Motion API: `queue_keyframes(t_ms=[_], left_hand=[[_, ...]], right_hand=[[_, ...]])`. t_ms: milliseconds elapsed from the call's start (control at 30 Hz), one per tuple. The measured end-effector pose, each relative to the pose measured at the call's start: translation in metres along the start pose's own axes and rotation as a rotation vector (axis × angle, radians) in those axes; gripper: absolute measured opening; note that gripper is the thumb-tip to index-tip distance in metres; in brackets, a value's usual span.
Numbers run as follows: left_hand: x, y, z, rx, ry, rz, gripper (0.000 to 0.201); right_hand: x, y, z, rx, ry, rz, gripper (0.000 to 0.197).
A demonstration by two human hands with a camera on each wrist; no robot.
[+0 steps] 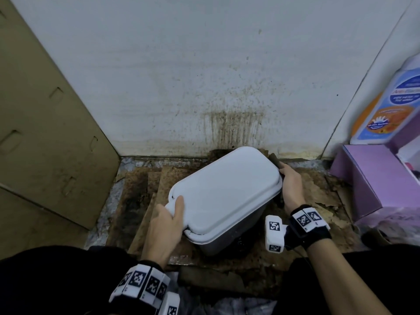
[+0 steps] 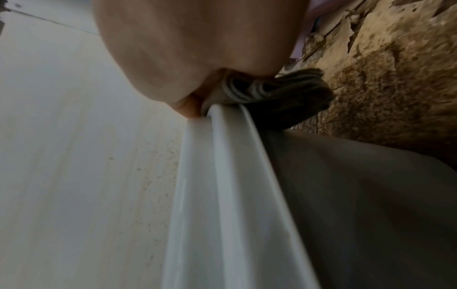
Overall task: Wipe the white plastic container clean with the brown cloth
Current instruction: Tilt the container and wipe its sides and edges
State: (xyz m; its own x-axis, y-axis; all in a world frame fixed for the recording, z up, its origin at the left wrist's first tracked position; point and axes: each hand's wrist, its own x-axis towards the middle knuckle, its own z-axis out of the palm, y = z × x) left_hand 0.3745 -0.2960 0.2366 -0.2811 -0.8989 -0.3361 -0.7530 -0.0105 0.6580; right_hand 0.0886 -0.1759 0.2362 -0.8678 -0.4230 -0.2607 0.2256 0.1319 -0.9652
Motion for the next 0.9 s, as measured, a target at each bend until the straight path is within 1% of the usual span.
queue_keyframes(t_ms=[100, 300, 400, 533, 633, 700, 800, 867, 900], left_hand=[[0.004, 0.004, -0.005, 0.025, -0.004, 0.042, 0.065], [0.04, 0.023, -0.031, 0.092, -0.067, 0.194, 0.057], [0.058, 0.033, -0.038, 0.077, -0.082, 0.227, 0.059], [0.074, 0.033, -0.039, 0.114, -0.111, 0.194, 0.069], [0.078, 0.026, -0.039, 0.109, -0.117, 0.145, 0.086], [0.077, 0.023, -0.039, 0.089, -0.117, 0.126, 0.092], [0.075, 0.019, -0.036, 0.077, -0.104, 0.136, 0.088], [0.071, 0.017, -0.033, 0.082, -0.077, 0.141, 0.082], [0.068, 0.015, -0.032, 0.086, -0.062, 0.142, 0.078]], right_hand=[[-0.008, 0.007, 0.003, 0.016, 0.089, -0.006, 0.042], [-0.051, 0.01, 0.01, 0.135, 0.435, -0.021, 0.044], [-0.065, 0.02, 0.014, 0.117, 0.498, -0.021, 0.048], [-0.079, 0.029, 0.02, 0.072, 0.512, -0.004, 0.049], [-0.091, 0.033, 0.027, 0.064, 0.475, 0.003, 0.048], [-0.091, 0.034, 0.028, 0.079, 0.468, 0.015, 0.048], [-0.084, 0.025, 0.021, 0.126, 0.422, 0.068, 0.043], [-0.077, 0.022, 0.014, 0.118, 0.341, 0.092, 0.036], [-0.074, 0.02, 0.011, 0.109, 0.298, 0.095, 0.036]])
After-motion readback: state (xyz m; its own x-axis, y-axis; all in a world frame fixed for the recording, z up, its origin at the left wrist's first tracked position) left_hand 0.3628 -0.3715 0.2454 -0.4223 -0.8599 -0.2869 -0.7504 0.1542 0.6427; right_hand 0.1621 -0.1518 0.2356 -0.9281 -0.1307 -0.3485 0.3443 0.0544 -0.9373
